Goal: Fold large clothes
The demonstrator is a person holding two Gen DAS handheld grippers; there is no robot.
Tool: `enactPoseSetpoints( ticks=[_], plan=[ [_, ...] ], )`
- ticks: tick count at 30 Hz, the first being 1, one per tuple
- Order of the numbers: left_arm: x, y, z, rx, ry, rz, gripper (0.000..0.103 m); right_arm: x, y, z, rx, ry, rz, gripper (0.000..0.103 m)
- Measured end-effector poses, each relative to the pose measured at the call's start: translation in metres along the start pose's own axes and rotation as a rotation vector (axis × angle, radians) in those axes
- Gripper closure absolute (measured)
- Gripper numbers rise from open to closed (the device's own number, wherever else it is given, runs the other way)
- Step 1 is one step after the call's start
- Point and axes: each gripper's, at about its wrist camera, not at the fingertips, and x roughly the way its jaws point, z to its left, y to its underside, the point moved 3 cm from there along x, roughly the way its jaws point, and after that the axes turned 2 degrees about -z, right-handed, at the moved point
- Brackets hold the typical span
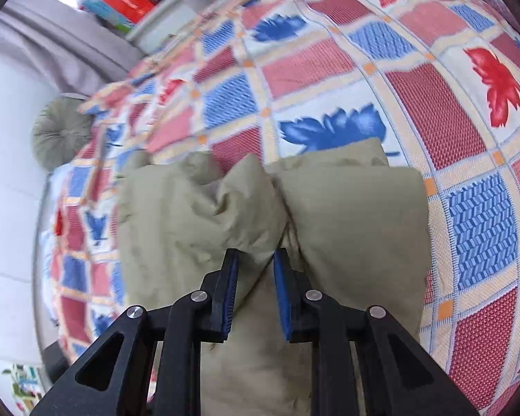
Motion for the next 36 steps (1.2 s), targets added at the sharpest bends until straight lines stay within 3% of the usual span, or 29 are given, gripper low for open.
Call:
enactPoseSetpoints(
  ticks=[3,8,13,21,36],
  plan=[
    [0.002,-0.001,0.0,-0.011,0.015,0.008,0.004,0.026,-0.001,-0.014,0.034,0.03,0.031,0.088],
    [-0.002,0.001,0.003,-0.013,-0.001,0.014,0.004,0.031,0.001,-0.015,0.023,0.044,0.042,0.09],
    [-0.008,0.003,0.007,-0.017,-0.01,0.015,0.004,-0.003,0.016,-0.009,-0.034,0.043,0.036,0.085],
    [-0.032,0.011,0.009,-0.013,-0.042,0.021,0.004,-0.06,0.079,-0.021,-0.09,0.092,0.055,0.085],
    [-0.14,0.048,0.006,-0.049,-0.032,0.006,0.0,-0.139,0.148,-0.014,-0.118,0.111,0.147,0.085]
  ],
)
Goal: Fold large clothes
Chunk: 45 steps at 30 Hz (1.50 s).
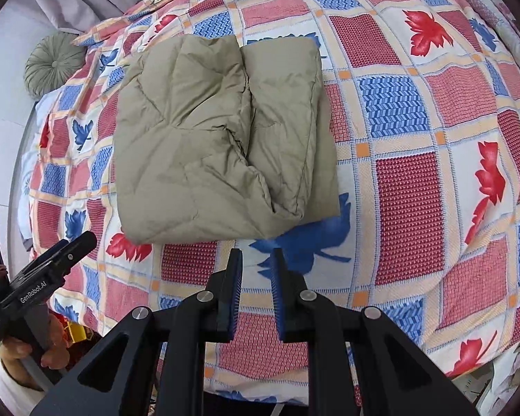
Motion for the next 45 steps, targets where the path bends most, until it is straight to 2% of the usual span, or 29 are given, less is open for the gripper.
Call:
enactPoseSetpoints(
  ticks=[2,4,6,7,11,14,16,18,29,35,45],
  plan=[
    [-0.016,0.003,-0.002,0.021,-0.028,-0.016,0.0,-0.012,0.005,0.003,-0.01,0.01,-0.005,0.085],
    [-0.035,0.006,-0.004,0.04,-0.051,-0.041,0.0,-0.025,0.009,0.006,-0.019,0.021,-0.014,0.073],
    [-0.053,0.008,-0.005,0.06,-0.059,-0.068,0.0,-0.041,0.014,0.011,-0.025,0.026,-0.043,0.027],
    [-0.061,0.01,-0.006,0.066,-0.067,-0.08,0.0,-0.051,0.015,0.015,-0.036,0.026,-0.064,0.022],
    [-0.09,0.016,-0.007,0.066,-0.071,-0.111,0.0,-0.081,0.019,0.031,-0.084,0.036,-0.109,0.021],
    [-0.108,0.019,-0.007,0.049,-0.056,-0.128,0.0,-0.1,0.021,0.041,-0.11,0.052,-0.138,0.015],
    [-0.119,0.021,-0.008,0.039,-0.046,-0.139,0.0,-0.112,0.022,0.047,-0.12,0.068,-0.153,0.014],
    [-0.13,0.022,-0.008,0.033,-0.057,-0.152,0.001,-0.123,0.023,0.051,-0.125,0.076,-0.179,0.0],
    [-0.168,0.025,-0.012,0.063,-0.08,-0.203,0.0,-0.167,0.032,0.073,-0.129,0.145,-0.304,0.0],
    [-0.179,0.025,-0.009,0.05,-0.102,-0.227,0.0,-0.17,0.035,0.078,-0.133,0.153,-0.308,0.0],
    [-0.181,0.023,-0.002,0.017,-0.114,-0.222,0.001,-0.175,0.033,0.084,-0.144,0.163,-0.316,0.0]
  ],
)
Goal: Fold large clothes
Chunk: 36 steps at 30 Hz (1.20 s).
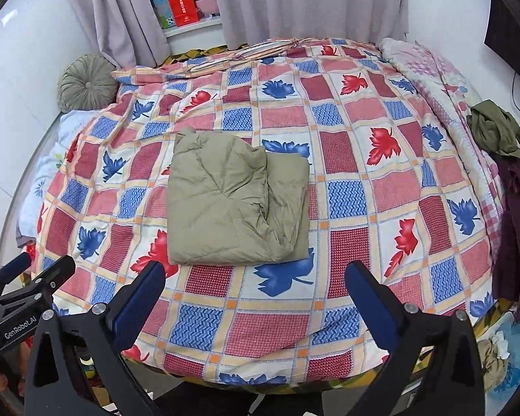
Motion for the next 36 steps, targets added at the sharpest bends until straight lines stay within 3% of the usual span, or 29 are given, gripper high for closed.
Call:
enactPoseSetpoints(
  ticks=[36],
  plan=[
    [0.0049,-0.0031,0.0017,0.004,-0.002,0.009,0.001,-0.0005,-0.0043,0.0062,-0.004,0.001,0.006,0.0]
  ],
)
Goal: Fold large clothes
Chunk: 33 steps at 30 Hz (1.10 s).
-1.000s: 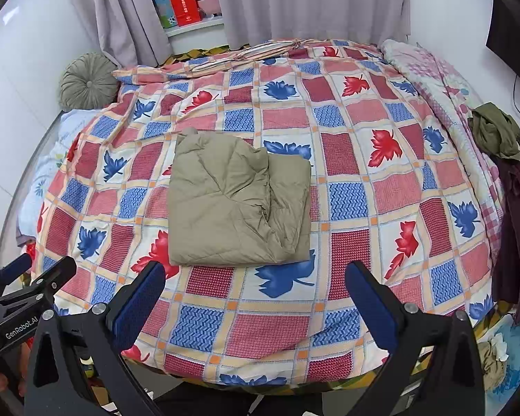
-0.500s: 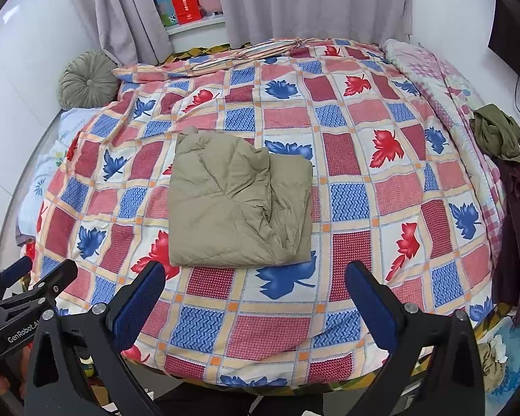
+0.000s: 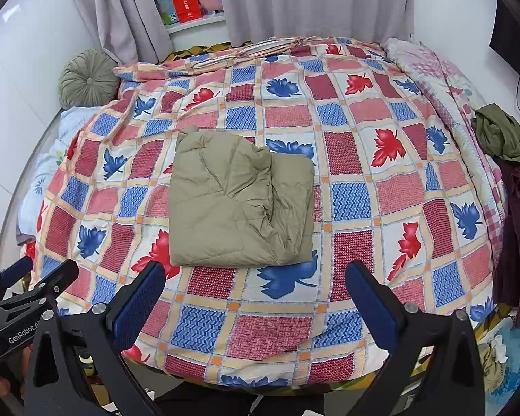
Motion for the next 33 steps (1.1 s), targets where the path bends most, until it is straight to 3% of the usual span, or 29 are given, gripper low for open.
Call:
enactPoseSetpoints(
  ticks=[33],
  plan=[
    [0.0032,-0.0046,0.0007,0.004,0.002,0.006,0.001,0.0003,-0.0023,0.0004,-0.002,0.001,0.003,0.0]
  ],
)
